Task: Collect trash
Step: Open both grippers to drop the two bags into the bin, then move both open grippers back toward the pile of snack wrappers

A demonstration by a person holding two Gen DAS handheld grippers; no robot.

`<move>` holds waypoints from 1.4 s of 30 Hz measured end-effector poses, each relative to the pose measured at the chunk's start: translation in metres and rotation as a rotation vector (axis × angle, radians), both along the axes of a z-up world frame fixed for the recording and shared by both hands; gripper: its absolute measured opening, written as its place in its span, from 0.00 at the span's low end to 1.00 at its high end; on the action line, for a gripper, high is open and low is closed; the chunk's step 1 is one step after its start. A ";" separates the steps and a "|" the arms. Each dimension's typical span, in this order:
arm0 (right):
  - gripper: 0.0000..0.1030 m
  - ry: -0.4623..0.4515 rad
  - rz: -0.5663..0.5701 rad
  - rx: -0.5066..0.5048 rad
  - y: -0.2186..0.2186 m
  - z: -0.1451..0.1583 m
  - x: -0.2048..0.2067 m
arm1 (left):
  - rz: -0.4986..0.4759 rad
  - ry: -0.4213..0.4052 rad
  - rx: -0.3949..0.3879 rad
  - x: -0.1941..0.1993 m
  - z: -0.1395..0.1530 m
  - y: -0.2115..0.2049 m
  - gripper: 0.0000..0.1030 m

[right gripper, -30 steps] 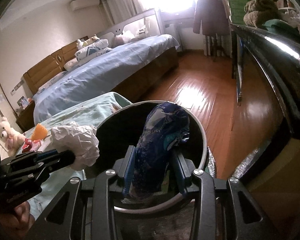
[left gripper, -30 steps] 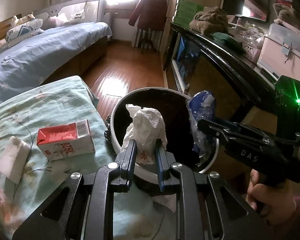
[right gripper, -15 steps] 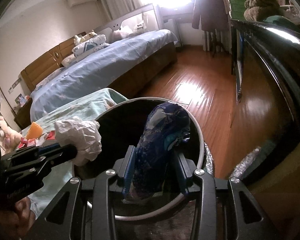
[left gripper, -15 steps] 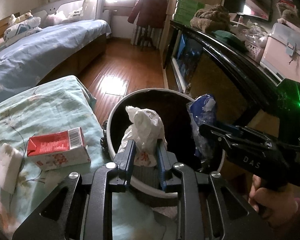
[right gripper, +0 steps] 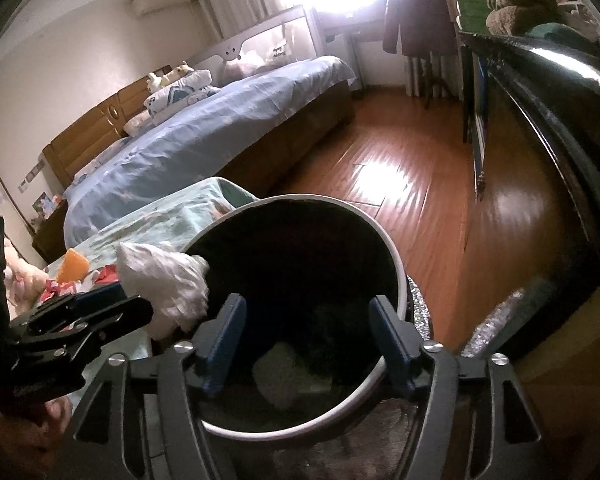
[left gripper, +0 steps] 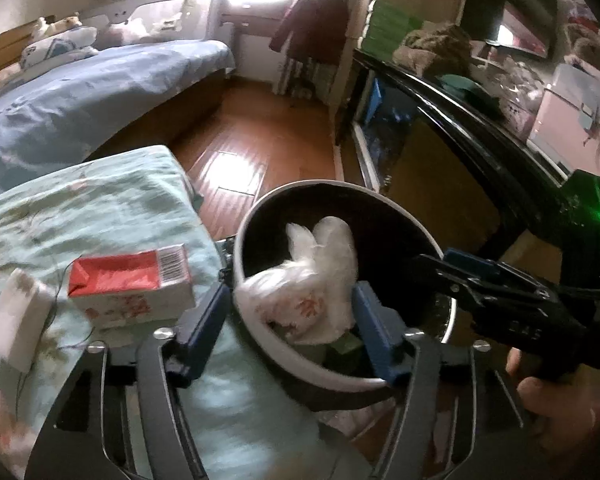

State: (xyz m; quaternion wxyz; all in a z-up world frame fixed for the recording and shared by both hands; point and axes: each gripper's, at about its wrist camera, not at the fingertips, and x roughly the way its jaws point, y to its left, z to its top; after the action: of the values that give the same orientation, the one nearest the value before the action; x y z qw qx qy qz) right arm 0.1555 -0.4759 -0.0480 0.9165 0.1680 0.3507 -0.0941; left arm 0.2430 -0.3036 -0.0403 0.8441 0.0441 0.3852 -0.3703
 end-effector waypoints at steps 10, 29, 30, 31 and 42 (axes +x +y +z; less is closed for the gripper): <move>0.73 -0.012 0.001 0.001 0.011 0.005 -0.008 | 0.038 0.010 -0.041 -0.006 0.001 0.027 0.64; 0.90 -0.045 0.143 0.063 0.086 0.010 -0.010 | 0.245 0.020 -0.027 -0.032 -0.019 0.139 0.65; 0.92 -0.045 0.152 0.066 0.091 0.010 -0.009 | 0.258 0.016 -0.029 -0.034 -0.018 0.146 0.67; 0.92 -0.045 0.163 0.070 0.096 0.009 -0.008 | 0.277 0.008 -0.031 -0.036 -0.017 0.155 0.70; 0.93 -0.037 0.309 0.073 0.161 0.002 0.004 | 0.419 -0.004 -0.026 -0.047 -0.018 0.228 0.72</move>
State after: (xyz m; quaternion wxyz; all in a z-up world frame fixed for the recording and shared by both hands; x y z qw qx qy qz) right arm 0.1592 -0.3150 -0.0464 0.9197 0.1470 0.3585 0.0639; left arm 0.1957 -0.0756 -0.0580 0.9039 -0.0472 0.3794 -0.1917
